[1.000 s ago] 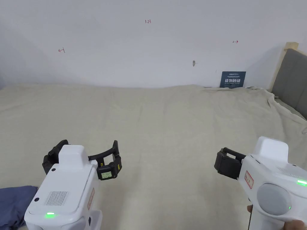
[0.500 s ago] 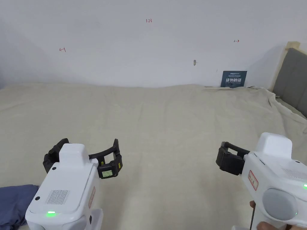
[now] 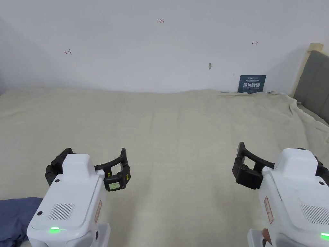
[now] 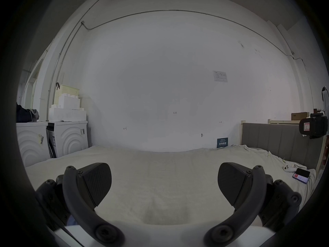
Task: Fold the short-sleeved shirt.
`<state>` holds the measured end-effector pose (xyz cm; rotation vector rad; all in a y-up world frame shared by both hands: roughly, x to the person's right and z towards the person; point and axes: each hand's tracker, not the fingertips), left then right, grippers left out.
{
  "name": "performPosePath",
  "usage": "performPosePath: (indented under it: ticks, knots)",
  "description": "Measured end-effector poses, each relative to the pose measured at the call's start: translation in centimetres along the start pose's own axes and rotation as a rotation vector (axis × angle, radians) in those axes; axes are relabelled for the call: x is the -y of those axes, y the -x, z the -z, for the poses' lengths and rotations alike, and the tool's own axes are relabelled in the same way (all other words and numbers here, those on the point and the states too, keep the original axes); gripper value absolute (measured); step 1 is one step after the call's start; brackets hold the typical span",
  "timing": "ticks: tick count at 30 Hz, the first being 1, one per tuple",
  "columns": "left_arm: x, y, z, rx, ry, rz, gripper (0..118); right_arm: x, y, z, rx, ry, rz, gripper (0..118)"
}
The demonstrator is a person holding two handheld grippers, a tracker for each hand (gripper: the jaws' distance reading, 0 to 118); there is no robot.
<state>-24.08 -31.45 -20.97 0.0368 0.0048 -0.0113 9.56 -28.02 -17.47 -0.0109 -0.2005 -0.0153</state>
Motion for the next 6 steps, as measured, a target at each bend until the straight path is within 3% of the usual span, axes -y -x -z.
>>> performPosePath:
  ticks: [6]
  knots:
    - [0.00, -0.14, 0.04, -0.001, -0.006, 0.008, 118, 0.15, -0.34, 0.13, -0.012, 0.006, 0.000, 109]
